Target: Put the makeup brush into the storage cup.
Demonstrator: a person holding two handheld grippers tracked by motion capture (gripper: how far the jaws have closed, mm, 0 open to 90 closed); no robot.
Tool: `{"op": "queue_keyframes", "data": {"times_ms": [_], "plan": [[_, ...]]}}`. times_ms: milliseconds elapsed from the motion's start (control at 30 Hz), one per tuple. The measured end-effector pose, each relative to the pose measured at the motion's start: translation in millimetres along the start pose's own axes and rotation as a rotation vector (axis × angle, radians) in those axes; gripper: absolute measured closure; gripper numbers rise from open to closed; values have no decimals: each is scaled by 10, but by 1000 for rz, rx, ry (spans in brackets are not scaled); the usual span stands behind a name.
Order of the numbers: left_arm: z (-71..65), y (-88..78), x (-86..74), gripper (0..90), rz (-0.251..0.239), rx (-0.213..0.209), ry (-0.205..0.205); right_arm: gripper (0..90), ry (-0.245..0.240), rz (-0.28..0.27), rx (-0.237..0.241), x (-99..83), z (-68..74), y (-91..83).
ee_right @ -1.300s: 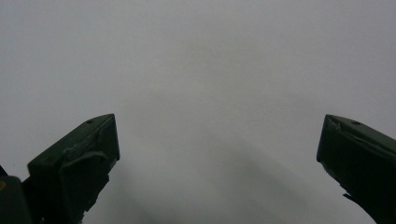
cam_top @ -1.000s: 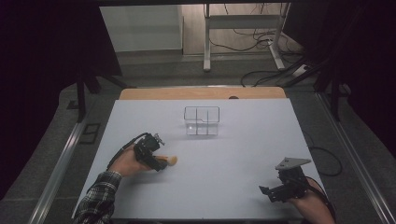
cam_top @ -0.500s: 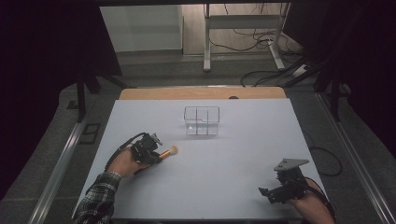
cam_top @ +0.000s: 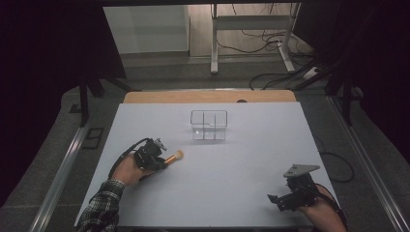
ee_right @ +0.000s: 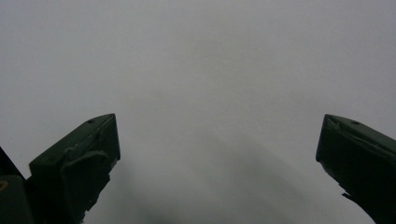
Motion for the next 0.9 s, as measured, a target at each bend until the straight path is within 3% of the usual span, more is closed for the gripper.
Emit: {"op": "queue_keyframes", "data": {"times_ms": [333, 900], "plan": [[-61, -101, 35, 739, -56, -10, -26, 1, 4, -2, 0, 1, 7, -4], [-208, -361, 21, 738, -201, -19, -50, 1, -4, -5, 2, 10, 18, -11]]}}
Point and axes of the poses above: each handheld gripper's, and its own axes: y roughly forward along the jaws, x roughly out of its top, z roughly to its left, the point moved 4 cm from there along y, roughly forward along the jaws, and after that the axes turned 6 degrees about -z, right-handed, at the moved point
